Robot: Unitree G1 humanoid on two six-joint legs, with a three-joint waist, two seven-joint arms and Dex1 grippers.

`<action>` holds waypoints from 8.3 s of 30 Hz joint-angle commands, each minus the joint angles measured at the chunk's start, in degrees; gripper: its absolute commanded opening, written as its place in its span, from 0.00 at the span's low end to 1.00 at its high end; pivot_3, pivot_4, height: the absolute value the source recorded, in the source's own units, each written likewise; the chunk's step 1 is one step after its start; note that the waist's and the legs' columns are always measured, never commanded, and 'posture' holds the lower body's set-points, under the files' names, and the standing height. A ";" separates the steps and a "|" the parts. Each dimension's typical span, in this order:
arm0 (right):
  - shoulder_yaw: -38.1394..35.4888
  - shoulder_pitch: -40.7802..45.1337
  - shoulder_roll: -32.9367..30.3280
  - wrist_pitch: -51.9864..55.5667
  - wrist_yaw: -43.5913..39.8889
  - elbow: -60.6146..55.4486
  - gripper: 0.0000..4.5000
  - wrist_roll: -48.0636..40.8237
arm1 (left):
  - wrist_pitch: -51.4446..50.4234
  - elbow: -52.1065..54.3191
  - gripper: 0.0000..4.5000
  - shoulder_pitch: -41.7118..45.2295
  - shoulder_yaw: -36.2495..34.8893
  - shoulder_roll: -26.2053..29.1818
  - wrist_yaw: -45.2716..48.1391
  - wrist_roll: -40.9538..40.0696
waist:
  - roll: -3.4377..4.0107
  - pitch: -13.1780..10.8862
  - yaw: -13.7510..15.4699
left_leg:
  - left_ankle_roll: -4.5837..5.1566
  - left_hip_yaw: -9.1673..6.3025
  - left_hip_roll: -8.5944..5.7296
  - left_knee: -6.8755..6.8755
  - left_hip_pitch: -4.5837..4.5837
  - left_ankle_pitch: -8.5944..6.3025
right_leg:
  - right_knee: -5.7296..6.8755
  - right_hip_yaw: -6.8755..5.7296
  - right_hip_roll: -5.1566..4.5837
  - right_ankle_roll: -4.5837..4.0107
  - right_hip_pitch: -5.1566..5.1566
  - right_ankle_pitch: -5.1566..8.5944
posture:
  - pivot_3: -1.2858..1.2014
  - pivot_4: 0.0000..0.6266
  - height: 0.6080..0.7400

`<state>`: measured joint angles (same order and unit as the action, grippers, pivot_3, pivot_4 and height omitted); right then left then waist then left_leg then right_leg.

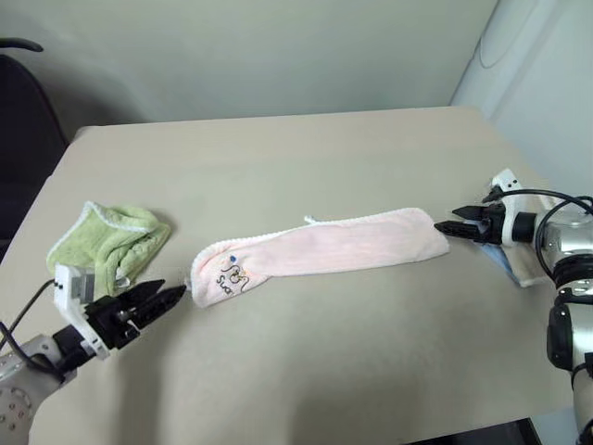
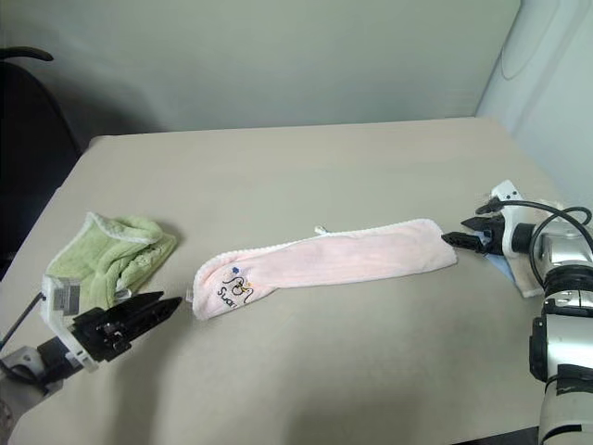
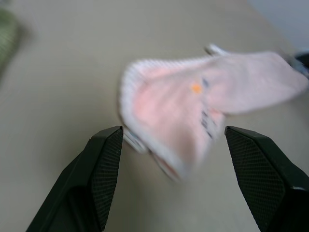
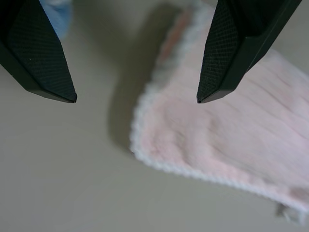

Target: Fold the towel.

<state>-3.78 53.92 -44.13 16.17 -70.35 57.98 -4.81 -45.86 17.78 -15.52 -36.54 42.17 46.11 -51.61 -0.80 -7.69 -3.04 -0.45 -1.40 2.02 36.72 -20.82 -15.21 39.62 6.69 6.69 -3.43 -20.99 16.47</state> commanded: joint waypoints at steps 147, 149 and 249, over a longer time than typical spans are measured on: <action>25.29 -16.64 5.87 14.88 5.28 -57.61 0.00 -6.02 | 12.86 4.92 0.67 5.62 5.26 -5.94 -3.61 3.93 | -0.86 0.52 0.76 | 0.11 -0.03 -0.06 -0.26 0.32 -0.07 | -0.56 0.16 0.03 0.19 0.38 -0.03 | 0.52 0.24 1.00; 24.96 -16.30 7.49 15.62 6.29 -56.81 0.00 -5.62 | 12.87 5.33 0.67 5.41 5.52 -6.31 -3.96 3.95 | -0.86 0.52 0.68 | 0.12 -0.03 -0.06 -0.26 0.34 -0.07 | -0.56 0.16 0.03 0.18 0.38 -0.04 | 0.52 0.24 1.00; -1.40 -9.57 19.59 -3.75 17.67 -27.99 0.00 -11.45 | 2.20 13.37 0.01 11.36 6.56 4.39 -23.14 -20.91 | -0.30 0.04 1.64 | 0.04 -0.04 -0.07 -0.55 0.73 0.03 | -0.67 0.22 0.00 0.12 0.68 -0.08 | 0.52 0.24 1.00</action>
<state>-3.51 42.69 -23.84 13.94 -53.70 30.01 -15.97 -42.57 28.60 -5.83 -32.57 44.70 20.72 -73.89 -1.10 -7.65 -1.40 -0.41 -1.44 1.93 36.18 -20.10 -15.19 38.95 6.91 6.69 -3.31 -20.31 16.39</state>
